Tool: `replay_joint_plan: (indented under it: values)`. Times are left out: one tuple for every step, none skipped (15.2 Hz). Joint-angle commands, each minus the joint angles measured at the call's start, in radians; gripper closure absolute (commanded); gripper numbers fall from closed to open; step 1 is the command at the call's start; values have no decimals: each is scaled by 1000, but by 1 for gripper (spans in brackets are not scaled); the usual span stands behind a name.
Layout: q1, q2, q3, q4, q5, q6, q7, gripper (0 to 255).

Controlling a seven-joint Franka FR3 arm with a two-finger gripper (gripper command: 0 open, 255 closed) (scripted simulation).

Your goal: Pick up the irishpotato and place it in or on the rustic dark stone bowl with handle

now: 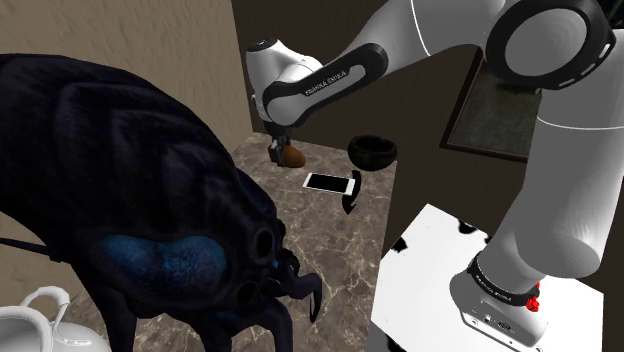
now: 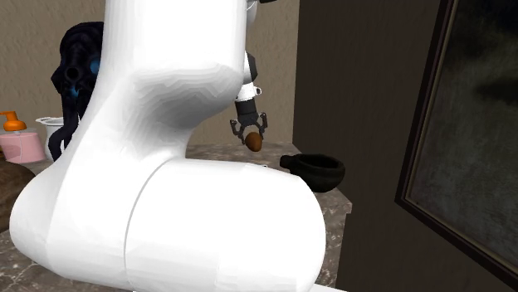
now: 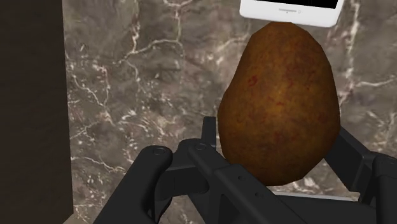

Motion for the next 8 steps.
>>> replay_joint_plan:
  values:
    - [0, -8, 2, 16, 5, -24, -6, 255]
    - [0, -13, 3, 23, 7, -35, -9, 255]
    - [0, -18, 3, 30, 10, -47, -12, 255]
    - [0, -22, 4, 37, 12, -58, -15, 255]
    - [0, -27, 5, 44, 14, -70, -18, 255]
    - [0, -31, 5, 52, 17, -81, -21, 255]
    - [0, -35, 6, 60, 19, -93, -24, 255]
    - [0, -39, 6, 68, 21, -105, -27, 255]
